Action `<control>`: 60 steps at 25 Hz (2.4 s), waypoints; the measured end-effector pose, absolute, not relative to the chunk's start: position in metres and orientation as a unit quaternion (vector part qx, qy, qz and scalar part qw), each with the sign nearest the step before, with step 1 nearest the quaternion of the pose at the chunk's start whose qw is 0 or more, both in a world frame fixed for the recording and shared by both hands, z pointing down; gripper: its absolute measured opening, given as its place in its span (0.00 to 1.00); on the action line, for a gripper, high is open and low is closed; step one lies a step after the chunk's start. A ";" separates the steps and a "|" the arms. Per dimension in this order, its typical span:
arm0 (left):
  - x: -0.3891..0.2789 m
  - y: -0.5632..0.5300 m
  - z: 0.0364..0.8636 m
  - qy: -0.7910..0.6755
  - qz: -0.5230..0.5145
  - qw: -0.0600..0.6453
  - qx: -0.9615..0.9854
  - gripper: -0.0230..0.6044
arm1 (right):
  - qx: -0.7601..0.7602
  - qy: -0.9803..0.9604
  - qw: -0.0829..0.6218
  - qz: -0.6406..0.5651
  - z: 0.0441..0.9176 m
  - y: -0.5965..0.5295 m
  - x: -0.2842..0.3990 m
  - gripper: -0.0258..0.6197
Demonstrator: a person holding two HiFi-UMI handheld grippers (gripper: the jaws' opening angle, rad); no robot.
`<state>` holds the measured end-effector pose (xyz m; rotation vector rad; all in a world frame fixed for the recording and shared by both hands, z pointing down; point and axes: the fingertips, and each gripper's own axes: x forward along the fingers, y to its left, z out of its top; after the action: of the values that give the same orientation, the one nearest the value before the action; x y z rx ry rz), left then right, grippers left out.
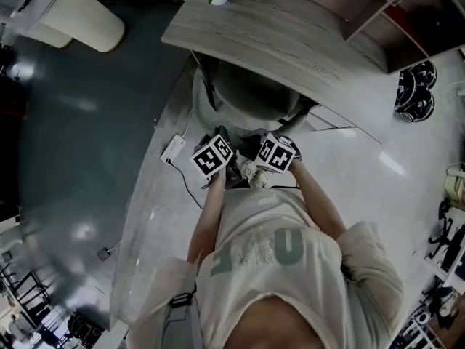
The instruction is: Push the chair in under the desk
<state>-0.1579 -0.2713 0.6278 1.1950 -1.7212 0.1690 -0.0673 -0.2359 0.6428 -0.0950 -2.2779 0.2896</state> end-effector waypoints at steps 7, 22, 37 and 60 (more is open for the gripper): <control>-0.158 -0.271 0.629 -0.709 0.073 0.494 0.497 0.33 | -0.019 -0.906 0.409 0.111 0.644 -0.237 -0.069 0.26; -0.157 -0.267 0.622 -0.687 0.074 0.504 0.519 0.33 | 0.008 -0.880 0.459 0.124 0.641 -0.237 -0.064 0.26; -0.181 -0.279 0.529 -0.715 0.013 0.414 0.564 0.24 | 0.094 -0.927 0.346 0.109 0.547 -0.273 -0.074 0.26; -0.070 -0.303 0.221 -0.627 -0.075 -0.007 0.775 0.06 | 0.432 -0.899 -0.003 -0.072 0.240 -0.315 0.036 0.07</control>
<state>-0.0703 -0.3034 0.2209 2.4461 -1.9806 -0.2373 0.0360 -0.3146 0.2396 1.3603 -2.8305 -0.2266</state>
